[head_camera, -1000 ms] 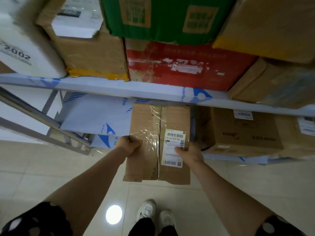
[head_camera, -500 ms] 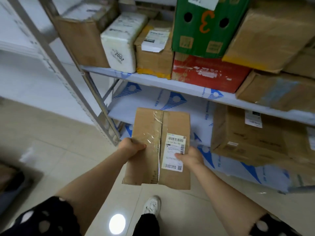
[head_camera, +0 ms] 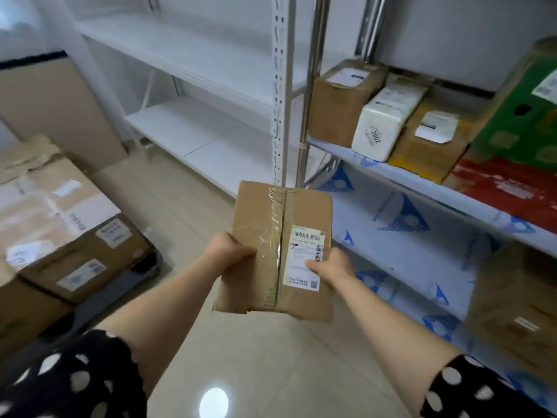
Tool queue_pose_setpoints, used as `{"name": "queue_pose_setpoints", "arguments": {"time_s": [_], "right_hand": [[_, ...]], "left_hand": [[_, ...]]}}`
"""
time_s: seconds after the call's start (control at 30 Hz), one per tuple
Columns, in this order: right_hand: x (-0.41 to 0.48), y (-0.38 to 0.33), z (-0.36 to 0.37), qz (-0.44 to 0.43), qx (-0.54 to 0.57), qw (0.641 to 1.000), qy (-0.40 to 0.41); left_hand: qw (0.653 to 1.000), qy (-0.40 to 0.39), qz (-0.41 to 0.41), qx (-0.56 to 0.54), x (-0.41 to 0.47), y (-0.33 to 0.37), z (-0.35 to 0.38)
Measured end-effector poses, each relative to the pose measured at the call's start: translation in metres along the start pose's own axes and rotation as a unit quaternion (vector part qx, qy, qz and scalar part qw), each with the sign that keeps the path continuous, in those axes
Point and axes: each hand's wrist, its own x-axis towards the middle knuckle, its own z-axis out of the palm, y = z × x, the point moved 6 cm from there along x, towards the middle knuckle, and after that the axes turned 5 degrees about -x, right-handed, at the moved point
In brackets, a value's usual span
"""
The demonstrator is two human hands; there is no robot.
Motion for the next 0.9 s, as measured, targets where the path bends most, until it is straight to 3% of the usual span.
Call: {"name": "queue_pose_setpoints", "arguments": {"time_s": [0.43,0.9], "right_hand": [[-0.053,-0.315,0.266,-0.111,-0.006,0.992,-0.051],[-0.059,-0.554,0.517,-0.205,-0.054,0.957,-0.197]], "left_hand": [[0.984,0.146,-0.048,-0.085,0.038,-0.187,-0.366],[0.933,0.267,-0.157,-0.185,0.091,-0.366,-0.600]]}}
